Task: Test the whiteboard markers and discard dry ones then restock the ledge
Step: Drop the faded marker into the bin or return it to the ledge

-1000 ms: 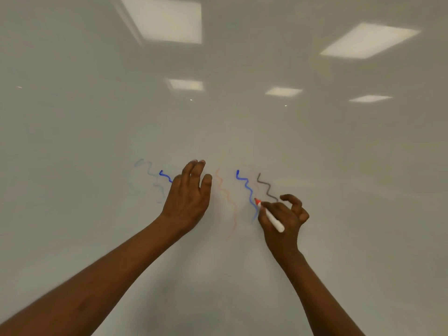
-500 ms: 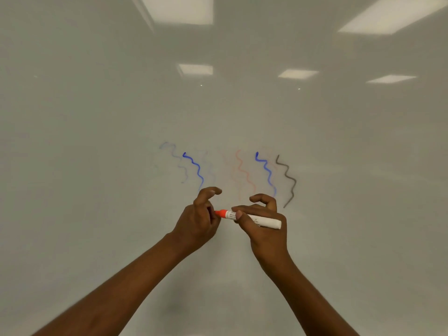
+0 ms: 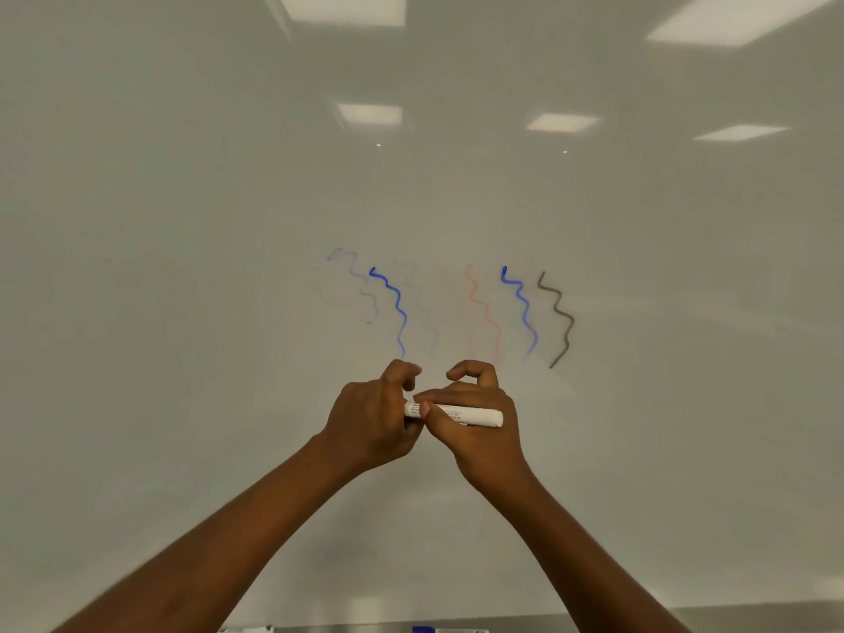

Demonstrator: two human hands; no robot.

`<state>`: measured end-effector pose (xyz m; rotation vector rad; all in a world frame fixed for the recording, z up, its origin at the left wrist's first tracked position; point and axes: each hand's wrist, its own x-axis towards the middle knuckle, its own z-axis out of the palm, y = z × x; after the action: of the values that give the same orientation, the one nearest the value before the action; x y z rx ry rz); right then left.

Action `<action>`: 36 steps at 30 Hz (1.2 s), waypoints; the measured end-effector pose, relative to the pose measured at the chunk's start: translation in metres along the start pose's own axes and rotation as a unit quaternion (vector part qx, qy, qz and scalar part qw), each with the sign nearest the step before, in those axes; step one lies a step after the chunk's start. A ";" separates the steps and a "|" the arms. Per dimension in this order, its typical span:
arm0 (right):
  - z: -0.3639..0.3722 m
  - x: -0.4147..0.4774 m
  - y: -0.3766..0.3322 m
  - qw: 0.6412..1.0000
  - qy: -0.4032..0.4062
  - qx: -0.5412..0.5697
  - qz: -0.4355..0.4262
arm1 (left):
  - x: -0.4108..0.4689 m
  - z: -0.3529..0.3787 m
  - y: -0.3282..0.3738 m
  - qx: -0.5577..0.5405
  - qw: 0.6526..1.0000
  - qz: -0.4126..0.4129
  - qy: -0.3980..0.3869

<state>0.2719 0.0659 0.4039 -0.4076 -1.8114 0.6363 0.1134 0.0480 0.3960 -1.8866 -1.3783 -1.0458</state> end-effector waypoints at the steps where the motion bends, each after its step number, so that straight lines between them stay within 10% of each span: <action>1: -0.001 -0.001 -0.001 1.000 0.009 0.004 -0.004 | -0.001 -0.001 -0.002 0.007 1.000 0.017 0.007; 28: -0.001 -0.076 0.040 0.980 0.036 0.100 0.167 | -0.036 0.029 0.025 0.016 0.984 0.100 -0.145; 33: -0.045 -0.112 0.053 0.962 0.104 -0.228 0.110 | -0.045 0.078 0.049 0.081 0.976 0.133 -0.153; 36: -0.067 -0.127 0.073 0.857 0.032 -0.514 0.015 | -0.054 0.116 0.070 0.087 0.968 0.159 -0.172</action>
<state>0.3737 0.0667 0.2788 -1.1435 -1.9557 -0.4033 0.2014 0.0936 0.2890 -2.1317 -1.2409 -0.4395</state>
